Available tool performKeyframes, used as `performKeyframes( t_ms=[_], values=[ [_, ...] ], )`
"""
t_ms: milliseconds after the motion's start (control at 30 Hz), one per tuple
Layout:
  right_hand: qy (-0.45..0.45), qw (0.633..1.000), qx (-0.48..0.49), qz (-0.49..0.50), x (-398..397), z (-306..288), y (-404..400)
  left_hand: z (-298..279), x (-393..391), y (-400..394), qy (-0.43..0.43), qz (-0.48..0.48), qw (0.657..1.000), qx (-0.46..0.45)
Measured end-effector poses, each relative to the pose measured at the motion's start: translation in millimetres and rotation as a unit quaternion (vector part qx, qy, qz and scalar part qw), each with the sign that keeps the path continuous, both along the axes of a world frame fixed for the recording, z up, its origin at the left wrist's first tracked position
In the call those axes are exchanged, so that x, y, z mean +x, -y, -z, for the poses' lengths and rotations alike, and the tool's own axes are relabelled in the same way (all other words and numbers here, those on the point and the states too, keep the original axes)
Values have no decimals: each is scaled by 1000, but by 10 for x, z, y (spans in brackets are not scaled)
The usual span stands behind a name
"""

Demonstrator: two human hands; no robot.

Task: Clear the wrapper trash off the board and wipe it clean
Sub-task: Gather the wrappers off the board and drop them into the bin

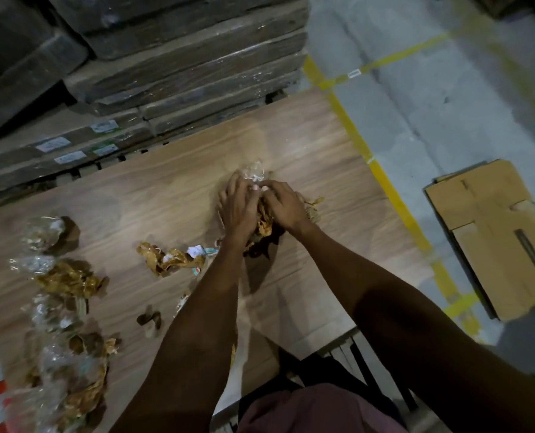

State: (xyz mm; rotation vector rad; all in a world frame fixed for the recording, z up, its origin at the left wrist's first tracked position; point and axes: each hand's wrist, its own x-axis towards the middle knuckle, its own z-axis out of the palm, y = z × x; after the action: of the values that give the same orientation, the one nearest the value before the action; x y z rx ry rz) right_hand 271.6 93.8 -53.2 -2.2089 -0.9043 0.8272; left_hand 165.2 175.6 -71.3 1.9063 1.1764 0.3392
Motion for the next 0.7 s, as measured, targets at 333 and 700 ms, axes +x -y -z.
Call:
performKeyframes(
  t_ms=[333, 700],
  values=[
    [-60, 943, 203, 255, 227, -53, 623, 12, -320, 283, 66, -75, 995, 20],
    [161, 982, 2, 98, 430, 92, 1265, 94, -873, 805, 32, -86, 993, 68]
  ],
)
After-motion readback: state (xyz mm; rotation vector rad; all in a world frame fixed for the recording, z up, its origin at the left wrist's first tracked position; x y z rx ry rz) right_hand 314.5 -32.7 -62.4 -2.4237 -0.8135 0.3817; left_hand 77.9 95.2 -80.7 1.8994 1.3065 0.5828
